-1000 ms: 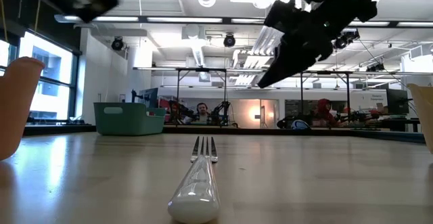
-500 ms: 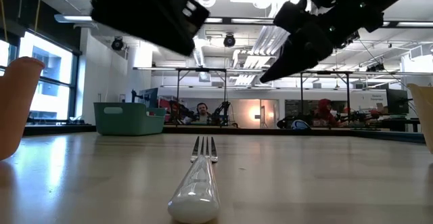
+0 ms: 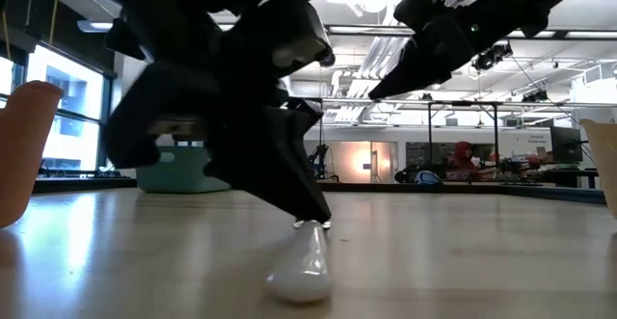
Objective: Sort silverware by color (type)
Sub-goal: Put the white fork into the green bin
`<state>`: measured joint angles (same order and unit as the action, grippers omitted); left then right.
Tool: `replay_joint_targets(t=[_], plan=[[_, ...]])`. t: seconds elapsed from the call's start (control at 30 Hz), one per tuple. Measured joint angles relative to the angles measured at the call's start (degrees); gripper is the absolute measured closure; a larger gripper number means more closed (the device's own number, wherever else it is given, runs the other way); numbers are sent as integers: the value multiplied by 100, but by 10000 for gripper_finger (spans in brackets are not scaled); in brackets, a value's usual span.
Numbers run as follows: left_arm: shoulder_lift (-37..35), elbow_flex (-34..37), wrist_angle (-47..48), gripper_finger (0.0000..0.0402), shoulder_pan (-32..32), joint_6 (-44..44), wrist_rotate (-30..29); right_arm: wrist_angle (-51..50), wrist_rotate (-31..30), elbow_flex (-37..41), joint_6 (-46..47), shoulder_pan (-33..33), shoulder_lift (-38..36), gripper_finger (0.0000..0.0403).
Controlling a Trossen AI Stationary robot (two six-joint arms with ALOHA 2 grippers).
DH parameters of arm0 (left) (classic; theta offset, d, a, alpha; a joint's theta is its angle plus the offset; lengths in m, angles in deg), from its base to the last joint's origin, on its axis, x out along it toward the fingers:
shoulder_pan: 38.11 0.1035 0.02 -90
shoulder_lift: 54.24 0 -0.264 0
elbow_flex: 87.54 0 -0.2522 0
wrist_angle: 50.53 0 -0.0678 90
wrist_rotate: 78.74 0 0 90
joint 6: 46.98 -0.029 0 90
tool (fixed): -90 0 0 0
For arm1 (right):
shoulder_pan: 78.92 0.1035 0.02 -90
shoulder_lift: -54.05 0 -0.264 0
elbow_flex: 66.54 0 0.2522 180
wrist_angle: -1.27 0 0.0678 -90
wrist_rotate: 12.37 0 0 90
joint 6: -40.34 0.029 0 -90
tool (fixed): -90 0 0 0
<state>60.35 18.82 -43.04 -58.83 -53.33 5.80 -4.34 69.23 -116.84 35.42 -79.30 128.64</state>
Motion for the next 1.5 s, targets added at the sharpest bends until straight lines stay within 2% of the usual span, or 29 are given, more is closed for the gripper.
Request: replay_joint_targets(t=[0.17,0.33,0.5,0.83,0.97,1.23,1.33,1.5], plan=[[6,-6,229,401,96,12,-295,-47,0,0,46,1,-2,403],[-145,-13,946,401,225,117,-865,-60,0,0,101,2,-2,403],[-406,4,1987,401,281,422,-1373,-97,0,0,103,2,0,403],[-878,28,4531,401,290,1454,-1701,-185,0,-2,195,2,0,403],[-1149,64,5125,401,265,1613,-1291,-182,0,-2,197,2,0,403],[-1926,28,4846,390,287,1536,-362,-122,0,-2,197,2,0,403],[-1923,33,4921,371,285,1447,-80,-104,0,-2,197,2,0,403],[-1580,31,4985,328,285,937,-50,-104,0,-2,195,2,2,403]])
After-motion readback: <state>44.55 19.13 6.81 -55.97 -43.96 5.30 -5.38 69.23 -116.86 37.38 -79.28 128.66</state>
